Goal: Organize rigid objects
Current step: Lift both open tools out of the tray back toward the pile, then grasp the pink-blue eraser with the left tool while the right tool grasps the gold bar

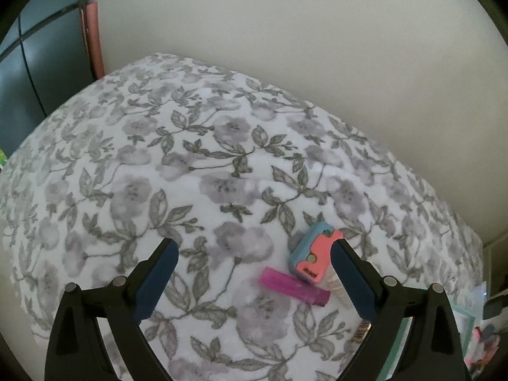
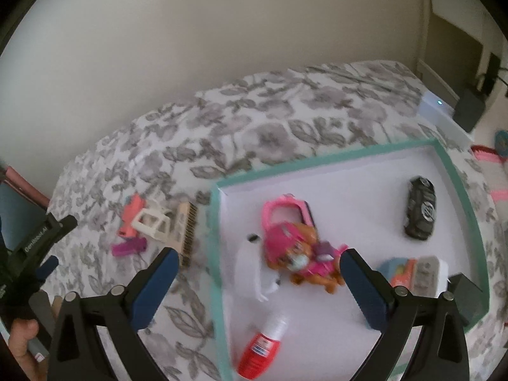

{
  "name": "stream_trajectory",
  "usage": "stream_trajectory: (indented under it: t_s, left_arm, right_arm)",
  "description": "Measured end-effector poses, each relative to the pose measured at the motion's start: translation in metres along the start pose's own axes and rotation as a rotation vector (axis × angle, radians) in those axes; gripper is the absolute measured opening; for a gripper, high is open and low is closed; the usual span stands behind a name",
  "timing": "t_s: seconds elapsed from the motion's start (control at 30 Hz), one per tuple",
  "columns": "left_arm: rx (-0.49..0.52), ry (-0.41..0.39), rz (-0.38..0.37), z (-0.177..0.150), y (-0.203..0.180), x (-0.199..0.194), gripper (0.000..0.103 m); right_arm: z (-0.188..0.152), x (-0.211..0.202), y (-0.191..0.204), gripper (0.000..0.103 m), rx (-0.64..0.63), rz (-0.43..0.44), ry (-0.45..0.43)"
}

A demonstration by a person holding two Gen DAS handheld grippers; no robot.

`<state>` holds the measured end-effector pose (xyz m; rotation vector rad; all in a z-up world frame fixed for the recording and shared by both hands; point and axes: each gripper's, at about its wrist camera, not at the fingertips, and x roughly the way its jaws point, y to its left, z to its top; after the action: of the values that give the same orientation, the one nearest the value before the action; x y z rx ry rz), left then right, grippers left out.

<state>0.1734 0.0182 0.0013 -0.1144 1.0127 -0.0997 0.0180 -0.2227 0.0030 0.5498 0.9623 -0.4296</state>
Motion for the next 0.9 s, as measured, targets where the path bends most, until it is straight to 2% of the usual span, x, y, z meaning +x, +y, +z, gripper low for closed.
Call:
stream_trajectory:
  t_s: [0.13, 0.3, 0.37, 0.6, 0.77, 0.9]
  left_arm:
    - [0.03, 0.037, -0.043, 0.005, -0.009, 0.01, 0.097]
    - [0.067, 0.092, -0.071, 0.003, -0.023, 0.028, 0.097]
    - [0.076, 0.106, -0.07, 0.003, -0.026, 0.036, 0.096]
    - [0.133, 0.132, -0.078, 0.007, -0.034, 0.056, 0.096]
    - [0.153, 0.159, -0.092, 0.008, -0.039, 0.071, 0.094]
    - [0.185, 0.182, -0.111, 0.005, -0.048, 0.081, 0.09]
  right_arm:
    - [0.01, 0.002, 0.022, 0.102, -0.037, 0.03, -0.017]
    - [0.017, 0.014, 0.039, 0.094, -0.051, 0.049, -0.005]
    - [0.018, 0.021, 0.042, 0.087, -0.055, 0.052, 0.004]
    - [0.024, 0.043, 0.061, 0.071, -0.101, 0.07, 0.04]
    - [0.024, 0.059, 0.078, 0.055, -0.147, 0.09, 0.074]
    - [0.019, 0.073, 0.085, 0.05, -0.168, 0.08, 0.104]
